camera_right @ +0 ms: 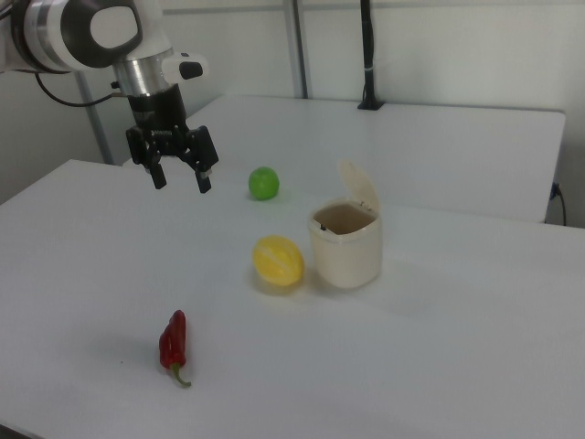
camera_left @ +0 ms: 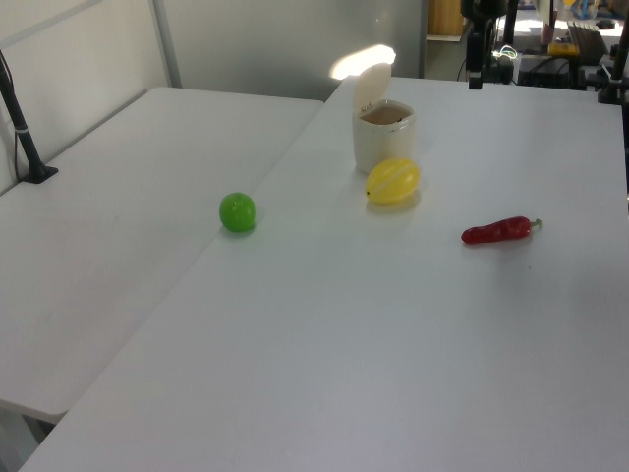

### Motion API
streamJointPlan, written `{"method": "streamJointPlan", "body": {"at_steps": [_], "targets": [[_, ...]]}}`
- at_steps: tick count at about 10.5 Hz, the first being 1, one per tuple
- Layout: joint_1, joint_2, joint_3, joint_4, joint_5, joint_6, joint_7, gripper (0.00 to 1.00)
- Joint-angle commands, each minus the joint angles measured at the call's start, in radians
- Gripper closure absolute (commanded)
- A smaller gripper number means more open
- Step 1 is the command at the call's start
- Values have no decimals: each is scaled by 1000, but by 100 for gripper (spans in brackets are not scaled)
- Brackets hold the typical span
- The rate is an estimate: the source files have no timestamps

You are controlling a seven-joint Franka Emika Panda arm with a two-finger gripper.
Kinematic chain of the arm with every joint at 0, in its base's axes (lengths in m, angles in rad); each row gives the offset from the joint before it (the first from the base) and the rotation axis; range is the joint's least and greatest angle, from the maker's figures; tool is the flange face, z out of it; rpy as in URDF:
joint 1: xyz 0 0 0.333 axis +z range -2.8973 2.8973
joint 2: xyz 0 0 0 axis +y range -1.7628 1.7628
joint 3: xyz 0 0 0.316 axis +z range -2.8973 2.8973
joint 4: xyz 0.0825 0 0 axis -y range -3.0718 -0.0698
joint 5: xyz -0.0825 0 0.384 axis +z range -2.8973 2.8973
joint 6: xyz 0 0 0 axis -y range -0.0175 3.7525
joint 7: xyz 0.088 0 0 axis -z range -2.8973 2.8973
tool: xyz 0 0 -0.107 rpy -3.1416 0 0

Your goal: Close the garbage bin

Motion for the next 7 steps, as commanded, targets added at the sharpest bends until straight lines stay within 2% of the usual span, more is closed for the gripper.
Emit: {"method": "streamJointPlan", "body": {"at_steps": [1,5,6,7], "targets": [[4,-18,-3,-11,-1,-9,15,0],[4,-15,-3,-11,4,-3,5,1],[4,-14,-3,-11,4,0,0,19],[4,-12,-3,-11,5,2,-1,56]]}}
